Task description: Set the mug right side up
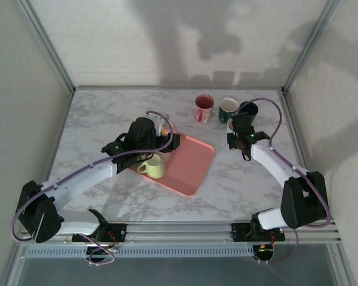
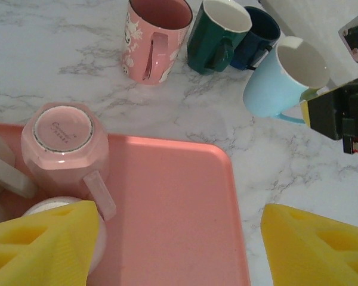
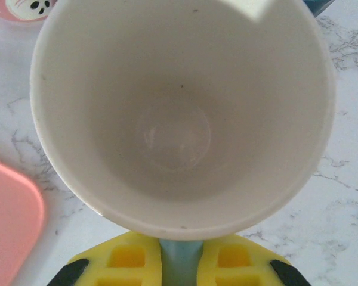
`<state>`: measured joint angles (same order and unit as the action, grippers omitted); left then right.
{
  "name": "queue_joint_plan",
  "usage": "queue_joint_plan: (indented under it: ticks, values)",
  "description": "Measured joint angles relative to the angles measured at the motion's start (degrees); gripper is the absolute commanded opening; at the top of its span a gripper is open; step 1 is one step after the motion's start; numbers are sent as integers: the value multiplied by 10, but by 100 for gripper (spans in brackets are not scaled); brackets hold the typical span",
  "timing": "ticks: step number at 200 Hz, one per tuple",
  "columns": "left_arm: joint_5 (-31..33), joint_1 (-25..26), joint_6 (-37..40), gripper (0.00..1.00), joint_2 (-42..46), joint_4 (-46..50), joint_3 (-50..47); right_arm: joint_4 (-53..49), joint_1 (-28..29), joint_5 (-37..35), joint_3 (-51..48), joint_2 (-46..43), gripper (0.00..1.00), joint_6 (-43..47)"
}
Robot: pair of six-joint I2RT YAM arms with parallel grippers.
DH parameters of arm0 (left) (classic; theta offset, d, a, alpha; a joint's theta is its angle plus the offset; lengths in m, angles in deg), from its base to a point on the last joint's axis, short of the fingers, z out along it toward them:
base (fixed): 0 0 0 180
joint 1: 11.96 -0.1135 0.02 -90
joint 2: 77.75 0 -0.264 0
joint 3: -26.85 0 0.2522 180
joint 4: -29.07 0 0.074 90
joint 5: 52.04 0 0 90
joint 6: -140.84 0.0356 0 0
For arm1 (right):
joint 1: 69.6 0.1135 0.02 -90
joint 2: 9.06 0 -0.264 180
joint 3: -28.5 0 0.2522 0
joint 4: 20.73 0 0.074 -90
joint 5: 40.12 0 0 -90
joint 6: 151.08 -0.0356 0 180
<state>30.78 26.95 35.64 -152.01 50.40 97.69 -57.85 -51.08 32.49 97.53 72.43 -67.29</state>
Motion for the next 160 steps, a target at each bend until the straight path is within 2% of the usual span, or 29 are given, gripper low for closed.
queue_joint_plan:
  ticks: [109,132,160]
  values:
    - [6,0,0,73,0,-5,-18,68,-23,9,0,87,1,-16]
    - [6,0,0,73,0,-5,-18,85,-23,8,1,97,8,-18]
    - [7,0,0,73,0,-5,-18,97,-23,7,5,105,24,-21]
